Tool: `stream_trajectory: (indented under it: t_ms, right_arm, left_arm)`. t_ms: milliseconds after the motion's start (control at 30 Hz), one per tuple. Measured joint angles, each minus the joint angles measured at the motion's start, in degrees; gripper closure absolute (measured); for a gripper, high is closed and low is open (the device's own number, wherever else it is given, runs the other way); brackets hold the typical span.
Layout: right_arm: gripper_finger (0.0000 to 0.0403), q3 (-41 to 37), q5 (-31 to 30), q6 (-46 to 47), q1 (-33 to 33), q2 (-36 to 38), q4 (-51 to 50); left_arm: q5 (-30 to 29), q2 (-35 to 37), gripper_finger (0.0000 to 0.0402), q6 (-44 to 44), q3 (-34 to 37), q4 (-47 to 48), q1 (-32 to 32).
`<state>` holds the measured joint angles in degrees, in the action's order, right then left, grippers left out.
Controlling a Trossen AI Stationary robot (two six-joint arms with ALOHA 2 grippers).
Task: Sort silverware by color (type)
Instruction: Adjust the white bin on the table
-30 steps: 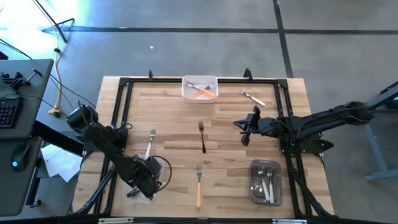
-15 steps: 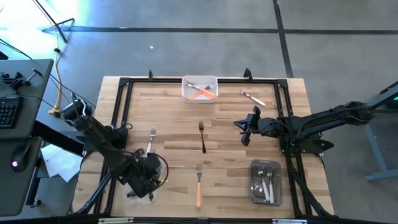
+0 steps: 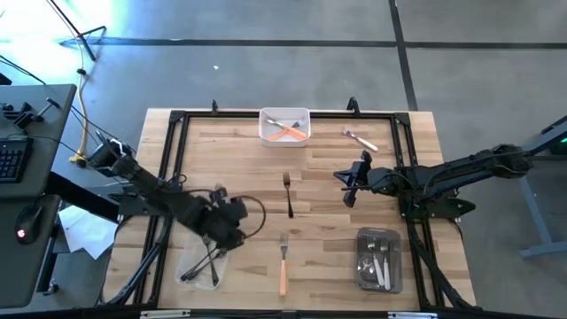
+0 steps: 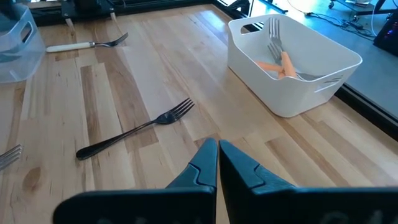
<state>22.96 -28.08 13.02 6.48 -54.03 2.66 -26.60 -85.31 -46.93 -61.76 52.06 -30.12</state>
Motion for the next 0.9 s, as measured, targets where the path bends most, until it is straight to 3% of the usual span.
stream_trajectory:
  t_ms: [233, 600, 900]
  right_arm:
    - [0.0403, 0.0, -0.04, -0.17, 0.0, -0.01, -0.44]
    - [0.0403, -0.01, 0.07, 1.23, 0.0, -0.01, -1.42]
    - [0.0403, -0.02, 0.09, 1.55, 0.0, -0.01, -2.51]
  left_arm:
    - [7.06, 0.1, 0.0397, -4.09, 6.11, 0.06, 1.89]
    - [7.07, 1.03, 0.0397, -14.58, 9.28, 5.66, -2.76]
    - [6.5, 9.42, 0.0397, -22.38, 14.31, 5.77, -4.78]
